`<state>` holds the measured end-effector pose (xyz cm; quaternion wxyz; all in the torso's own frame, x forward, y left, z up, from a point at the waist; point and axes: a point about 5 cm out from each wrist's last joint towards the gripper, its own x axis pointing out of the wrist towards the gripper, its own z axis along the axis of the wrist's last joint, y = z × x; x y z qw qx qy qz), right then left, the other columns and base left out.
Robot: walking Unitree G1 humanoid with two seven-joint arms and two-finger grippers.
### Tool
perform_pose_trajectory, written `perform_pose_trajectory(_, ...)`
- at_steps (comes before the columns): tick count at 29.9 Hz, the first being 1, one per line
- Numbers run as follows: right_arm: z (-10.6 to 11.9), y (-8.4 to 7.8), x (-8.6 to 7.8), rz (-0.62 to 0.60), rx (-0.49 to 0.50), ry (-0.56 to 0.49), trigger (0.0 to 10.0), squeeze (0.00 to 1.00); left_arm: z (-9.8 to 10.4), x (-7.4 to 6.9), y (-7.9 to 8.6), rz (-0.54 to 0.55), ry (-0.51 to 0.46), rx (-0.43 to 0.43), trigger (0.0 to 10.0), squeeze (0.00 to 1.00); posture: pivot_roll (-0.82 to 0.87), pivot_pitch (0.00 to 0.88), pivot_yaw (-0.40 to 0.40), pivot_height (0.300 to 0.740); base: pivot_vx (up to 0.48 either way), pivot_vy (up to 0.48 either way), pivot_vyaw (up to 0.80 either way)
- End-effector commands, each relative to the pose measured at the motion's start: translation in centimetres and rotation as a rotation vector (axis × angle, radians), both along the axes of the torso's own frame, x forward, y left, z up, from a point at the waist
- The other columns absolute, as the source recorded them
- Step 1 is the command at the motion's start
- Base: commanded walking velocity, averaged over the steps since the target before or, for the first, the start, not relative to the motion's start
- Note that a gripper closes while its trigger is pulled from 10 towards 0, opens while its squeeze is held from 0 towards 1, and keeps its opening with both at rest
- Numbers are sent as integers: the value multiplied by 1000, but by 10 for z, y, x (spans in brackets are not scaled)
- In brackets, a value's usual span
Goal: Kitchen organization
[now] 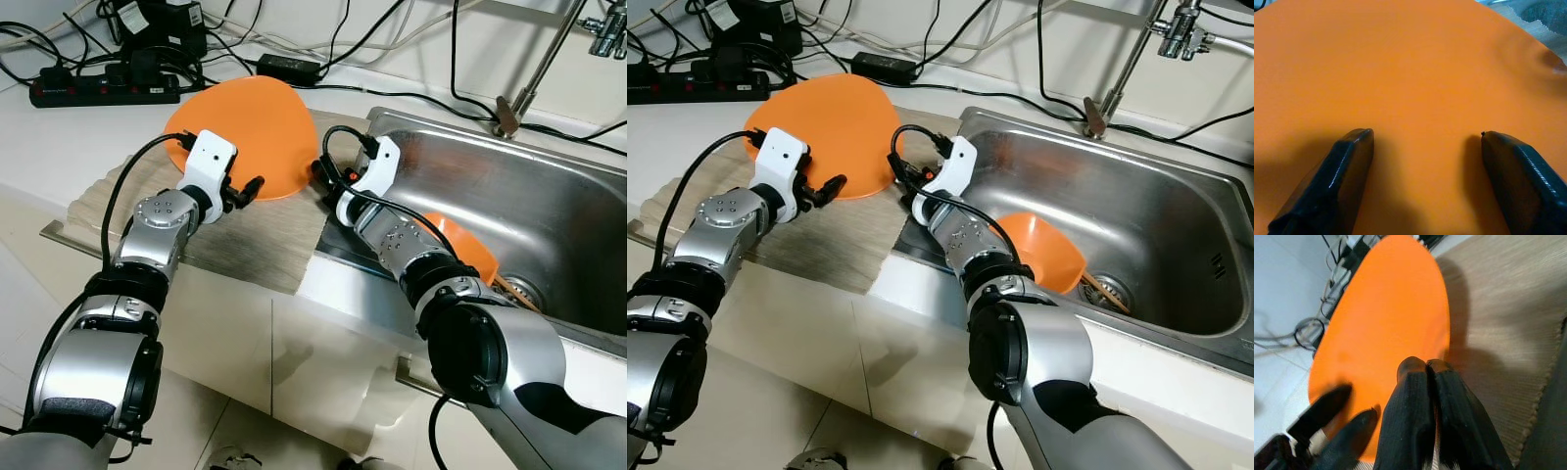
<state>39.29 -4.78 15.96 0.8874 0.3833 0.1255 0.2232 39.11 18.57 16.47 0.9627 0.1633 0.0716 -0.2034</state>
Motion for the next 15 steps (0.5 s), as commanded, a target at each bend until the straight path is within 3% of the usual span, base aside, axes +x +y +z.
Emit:
perform_pose_trajectory(1, 0, -9, 1, -23, 58, -5, 0, 0, -33, -9, -3, -14, 136, 52, 10000, 0, -4, 44, -90, 740, 0, 0, 0)
perform_pose_trajectory(6, 28, -37, 13, -101, 298, -92, 0, 0, -30, -9, -1, -12, 126, 46, 10000, 0, -6, 35, -87, 740, 0, 0, 0)
perform_pose_trajectory(13, 29, -47, 14, -117, 279, -103, 0, 0, -30, -9, -2, -14, 123, 44, 10000, 0, -10, 28, -80, 740, 0, 0, 0)
perform_pose_trajectory(15, 31, -50, 14, -100, 230, -141, 0, 0, -29, -8, -4, -22, 114, 37, 10000, 0, -9, 23, -81, 740, 0, 0, 0)
